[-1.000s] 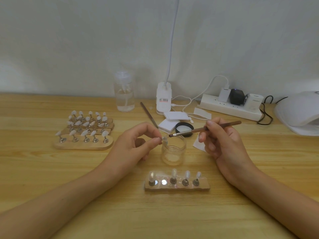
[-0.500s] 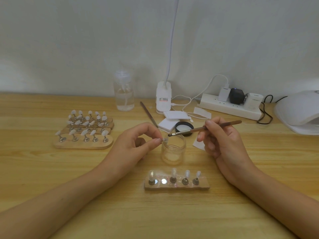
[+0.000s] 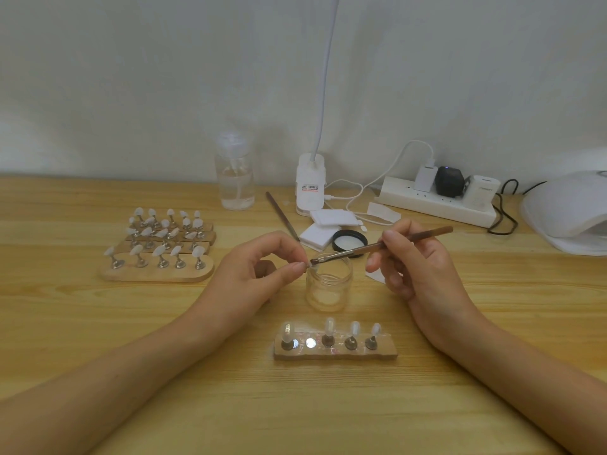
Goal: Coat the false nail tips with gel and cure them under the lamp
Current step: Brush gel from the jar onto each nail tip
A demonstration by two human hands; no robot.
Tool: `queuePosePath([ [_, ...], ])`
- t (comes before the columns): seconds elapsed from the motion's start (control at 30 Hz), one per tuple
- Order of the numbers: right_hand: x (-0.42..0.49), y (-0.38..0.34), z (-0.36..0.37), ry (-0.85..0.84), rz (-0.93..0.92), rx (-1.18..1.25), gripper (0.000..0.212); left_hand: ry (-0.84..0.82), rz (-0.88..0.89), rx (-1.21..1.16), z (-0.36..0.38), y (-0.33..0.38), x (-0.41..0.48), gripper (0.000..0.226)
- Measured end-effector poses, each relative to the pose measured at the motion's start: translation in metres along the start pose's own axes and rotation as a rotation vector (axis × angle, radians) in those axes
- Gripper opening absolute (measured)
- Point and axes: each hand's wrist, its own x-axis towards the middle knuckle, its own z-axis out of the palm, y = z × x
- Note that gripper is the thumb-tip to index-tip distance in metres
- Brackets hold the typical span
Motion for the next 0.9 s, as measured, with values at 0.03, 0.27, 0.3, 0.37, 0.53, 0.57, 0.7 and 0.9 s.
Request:
queuePosePath([
  [0.03, 0.0000, 0.0004, 0.0006, 0.000, 0.004, -0.009, 0.024, 0.000, -0.002, 0.001, -0.0001, 0.0001, 0.0000, 0.011],
  [0.27, 0.0009, 0.0013, -0.0014, 0.048, 0.010, 0.012, 0.020, 0.001, -0.013, -0.007, -0.0003, 0.0002, -0.0002, 0.011],
  [0.3, 0.0008, 0.0010, -0.0015, 0.038, 0.001, 0.019, 0.019, 0.000, -0.015, -0.010, -0.0004, 0.0003, -0.0001, 0.010],
  [0.37, 0.0003, 0.0001, -0.0009, 0.009, -0.013, 0.021, 0.020, 0.002, -0.019, -0.012, -0.0004, 0.0002, 0.0000, 0.012],
  [0.53, -0.0008, 0.0008, 0.0010, 0.026, -0.006, -0.012, 0.021, 0.007, -0.023, -0.005, -0.0006, -0.0003, -0.0007, 0.011],
  [0.57, -0.0004, 0.0011, 0.0004, 0.047, 0.003, -0.009, 0.019, 0.008, -0.026, -0.006, -0.0005, -0.0007, -0.0005, 0.011],
  [0.7, 0.0002, 0.0010, -0.0014, 0.076, 0.013, 0.023, 0.014, 0.012, -0.041, -0.001, -0.0005, -0.0030, -0.0001, 0.009],
  [0.9, -0.0009, -0.0006, 0.0012, 0.025, 0.008, -0.004, 0.021, 0.015, -0.066, 0.009, -0.0010, -0.0022, -0.0006, 0.012],
])
